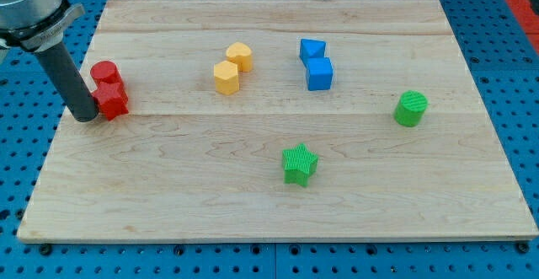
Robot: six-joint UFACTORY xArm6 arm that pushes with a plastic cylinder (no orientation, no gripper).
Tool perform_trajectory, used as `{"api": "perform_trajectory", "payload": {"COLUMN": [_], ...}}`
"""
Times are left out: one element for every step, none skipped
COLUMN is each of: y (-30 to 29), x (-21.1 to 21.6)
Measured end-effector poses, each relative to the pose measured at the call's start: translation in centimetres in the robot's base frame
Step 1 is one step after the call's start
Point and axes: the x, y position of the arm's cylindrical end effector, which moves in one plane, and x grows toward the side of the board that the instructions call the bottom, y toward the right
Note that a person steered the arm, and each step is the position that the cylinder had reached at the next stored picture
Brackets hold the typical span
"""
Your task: Slightly adjust the red star close the red circle
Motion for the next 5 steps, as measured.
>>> {"api": "perform_trajectory", "payload": {"y": [-1.0, -1.2, -3.0, -3.0, -3.0], "x": [-0.8, -1.0, -2.3, -0.5, 0.5]}}
